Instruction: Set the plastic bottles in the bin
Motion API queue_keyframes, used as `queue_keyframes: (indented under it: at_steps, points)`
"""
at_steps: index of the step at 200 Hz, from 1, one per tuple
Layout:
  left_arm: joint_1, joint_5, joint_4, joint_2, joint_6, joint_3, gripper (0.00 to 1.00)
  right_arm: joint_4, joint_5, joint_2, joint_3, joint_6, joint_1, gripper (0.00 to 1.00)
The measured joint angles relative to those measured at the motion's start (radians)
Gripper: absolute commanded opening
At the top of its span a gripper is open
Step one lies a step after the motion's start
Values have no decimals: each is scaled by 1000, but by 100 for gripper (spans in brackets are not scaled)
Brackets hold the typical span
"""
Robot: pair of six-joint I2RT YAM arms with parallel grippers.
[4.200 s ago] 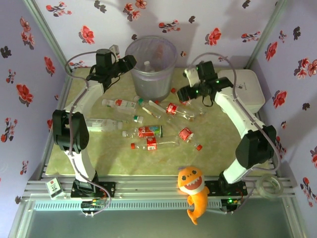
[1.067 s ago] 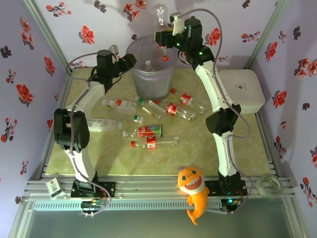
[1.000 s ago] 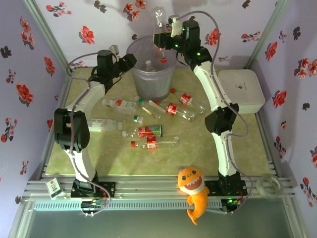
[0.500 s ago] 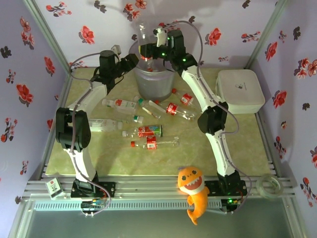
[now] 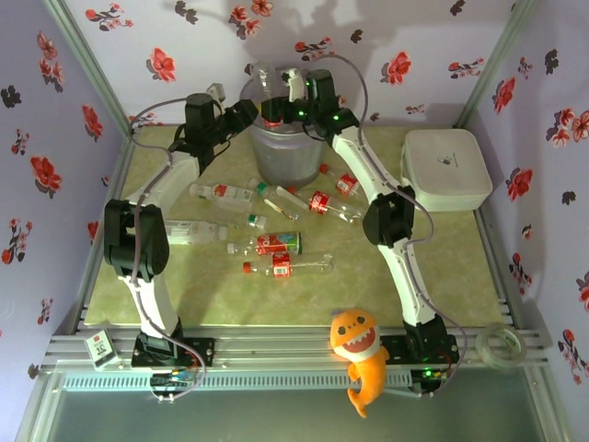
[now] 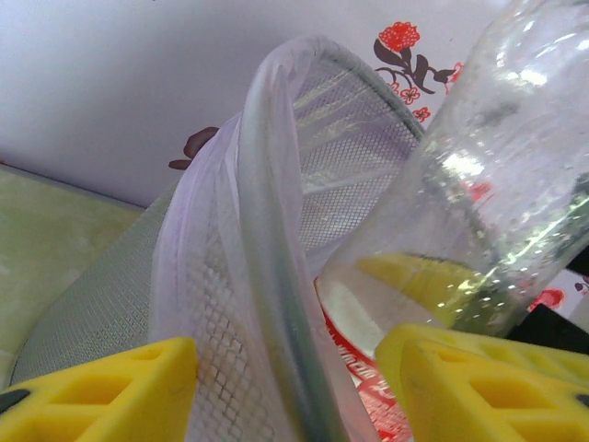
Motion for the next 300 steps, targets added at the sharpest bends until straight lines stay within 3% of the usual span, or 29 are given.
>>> queue_keyframes:
  at_steps: [51, 61, 66, 71, 163, 209, 271, 300]
  points:
    - [0, 0, 0, 0, 0, 0, 61, -21, -8, 7, 0, -19, -2, 73]
    - [0, 0, 0, 0, 0, 0, 61, -22, -8, 7, 0, -18, -3, 82]
    - [-1, 1, -1, 0, 0, 0, 61, -24, 1, 7, 0, -23, -5, 92]
    - [-1, 2, 0, 0, 0, 0, 61, -26, 3, 7, 0, -24, -8, 94]
    - [-3, 3, 5, 4, -3, 2, 61, -29, -3, 7, 1, -34, -19, 92]
    - [-3, 2, 7, 10, -4, 7, 61, -120, 25, -30, 6, -79, -18, 93]
    - [-3, 1, 8, 11, -4, 8, 61, -160, 23, -312, -72, -107, -27, 92]
    - [-3, 1, 2, 10, -3, 11, 61, -193, 48, -506, -228, -165, -36, 90]
